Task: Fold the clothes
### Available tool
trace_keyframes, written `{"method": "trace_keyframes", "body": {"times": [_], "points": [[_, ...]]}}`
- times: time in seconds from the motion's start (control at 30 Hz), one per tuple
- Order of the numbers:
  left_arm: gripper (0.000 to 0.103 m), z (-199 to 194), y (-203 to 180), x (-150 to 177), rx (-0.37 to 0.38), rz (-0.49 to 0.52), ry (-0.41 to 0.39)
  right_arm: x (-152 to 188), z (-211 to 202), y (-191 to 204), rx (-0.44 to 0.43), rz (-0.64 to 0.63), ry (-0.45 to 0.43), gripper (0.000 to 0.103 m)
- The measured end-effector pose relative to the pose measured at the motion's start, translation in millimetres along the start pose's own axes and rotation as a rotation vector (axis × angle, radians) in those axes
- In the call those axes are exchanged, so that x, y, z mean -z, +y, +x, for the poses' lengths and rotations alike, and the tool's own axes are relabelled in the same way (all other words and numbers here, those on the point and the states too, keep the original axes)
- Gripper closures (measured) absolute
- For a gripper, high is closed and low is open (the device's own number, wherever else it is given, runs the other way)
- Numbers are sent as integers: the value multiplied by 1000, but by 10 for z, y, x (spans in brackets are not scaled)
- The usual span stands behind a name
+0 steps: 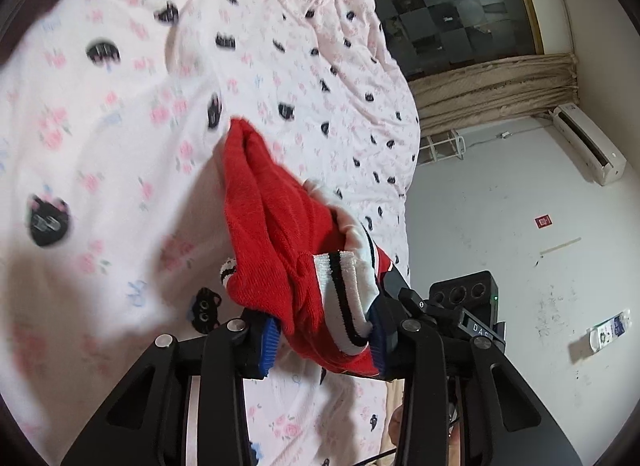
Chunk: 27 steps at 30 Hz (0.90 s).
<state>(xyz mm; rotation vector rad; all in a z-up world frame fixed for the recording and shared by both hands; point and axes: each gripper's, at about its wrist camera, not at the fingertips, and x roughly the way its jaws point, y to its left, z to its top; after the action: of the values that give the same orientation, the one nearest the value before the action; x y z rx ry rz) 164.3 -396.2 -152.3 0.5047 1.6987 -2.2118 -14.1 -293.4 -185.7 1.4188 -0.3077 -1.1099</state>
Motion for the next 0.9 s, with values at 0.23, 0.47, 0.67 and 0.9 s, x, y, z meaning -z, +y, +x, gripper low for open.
{"method": "trace_keyframes", "body": {"times": [0.23,0.47,0.67,0.9], "points": [[71,-374,13,-307,-74,-38,1,-32,337,439,16,-66,54,94],[71,-740,-60,-1164,-154,-26,-15,-355,920,844,13,-44,73,94],[71,-1344,-24,-1938,-189,0,-150,-855,1663,1623,14,-136,101,93],[71,-2076,86,-2622,-258,26,-330,-1177,2652,2545,-47,-228,119,93]]}}
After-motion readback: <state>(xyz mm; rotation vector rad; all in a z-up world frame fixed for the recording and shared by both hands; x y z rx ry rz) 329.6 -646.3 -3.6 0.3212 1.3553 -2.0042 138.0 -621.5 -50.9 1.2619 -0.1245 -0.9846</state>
